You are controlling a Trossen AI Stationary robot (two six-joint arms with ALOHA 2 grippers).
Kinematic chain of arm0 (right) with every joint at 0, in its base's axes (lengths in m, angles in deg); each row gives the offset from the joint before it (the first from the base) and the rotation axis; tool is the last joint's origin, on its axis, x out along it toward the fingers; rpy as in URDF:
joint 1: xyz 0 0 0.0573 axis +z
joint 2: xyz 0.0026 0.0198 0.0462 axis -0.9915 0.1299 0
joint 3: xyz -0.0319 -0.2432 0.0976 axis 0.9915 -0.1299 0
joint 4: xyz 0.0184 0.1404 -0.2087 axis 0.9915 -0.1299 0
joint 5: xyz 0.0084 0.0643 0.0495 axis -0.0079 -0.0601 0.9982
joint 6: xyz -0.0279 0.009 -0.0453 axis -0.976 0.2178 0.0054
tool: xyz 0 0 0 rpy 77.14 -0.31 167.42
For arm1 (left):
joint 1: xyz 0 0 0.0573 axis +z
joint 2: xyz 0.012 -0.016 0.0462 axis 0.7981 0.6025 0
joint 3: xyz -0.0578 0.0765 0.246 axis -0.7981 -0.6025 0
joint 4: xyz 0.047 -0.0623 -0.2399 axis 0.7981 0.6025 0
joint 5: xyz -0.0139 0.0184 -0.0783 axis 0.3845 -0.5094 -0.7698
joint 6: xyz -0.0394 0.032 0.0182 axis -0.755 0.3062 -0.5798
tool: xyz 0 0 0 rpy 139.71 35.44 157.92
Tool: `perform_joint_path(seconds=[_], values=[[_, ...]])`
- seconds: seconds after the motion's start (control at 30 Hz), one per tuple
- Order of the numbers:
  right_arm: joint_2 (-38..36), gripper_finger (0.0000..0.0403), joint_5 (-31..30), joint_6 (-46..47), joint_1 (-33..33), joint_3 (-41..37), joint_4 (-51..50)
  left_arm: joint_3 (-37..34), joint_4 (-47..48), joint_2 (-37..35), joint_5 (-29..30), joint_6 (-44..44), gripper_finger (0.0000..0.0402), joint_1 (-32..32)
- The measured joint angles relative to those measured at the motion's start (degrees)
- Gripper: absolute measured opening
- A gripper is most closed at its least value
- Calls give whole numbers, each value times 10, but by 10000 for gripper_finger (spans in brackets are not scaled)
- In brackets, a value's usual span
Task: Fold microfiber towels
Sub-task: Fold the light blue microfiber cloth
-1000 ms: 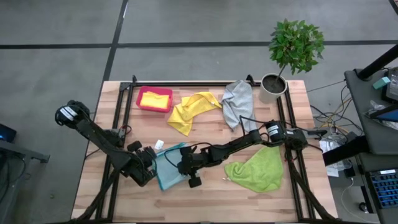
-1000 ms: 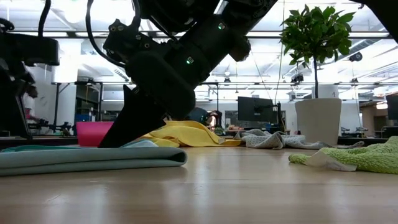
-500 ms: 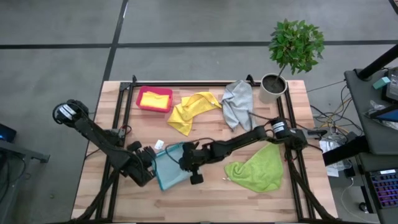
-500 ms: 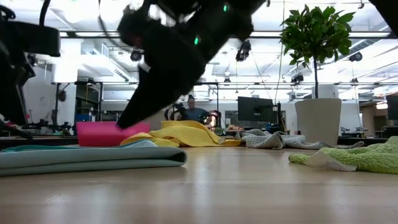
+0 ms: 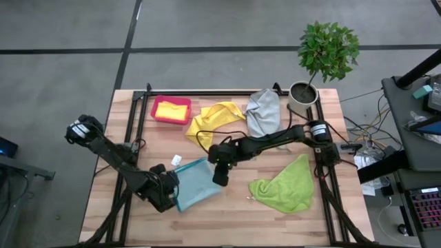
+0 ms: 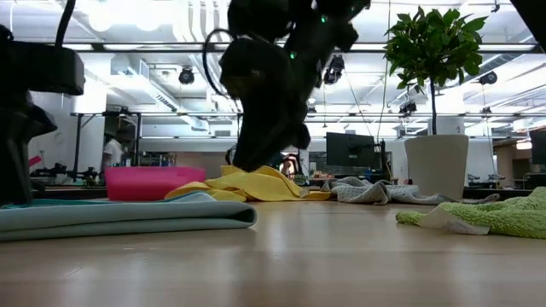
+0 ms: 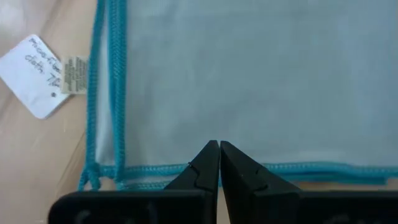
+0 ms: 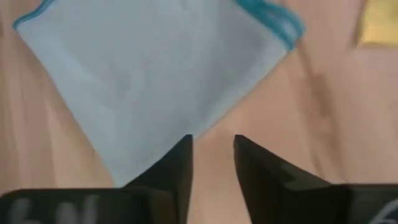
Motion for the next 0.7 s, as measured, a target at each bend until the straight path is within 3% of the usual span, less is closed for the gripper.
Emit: perform_joint_path(seconds=[0.33, 0.7], values=[[28, 218, 16, 63, -17, -42, 110, -1, 0, 8, -2, 7, 0, 0], [27, 228, 16, 91, -19, -93, 217, -1, 0, 7, 4, 13, 0, 1]])
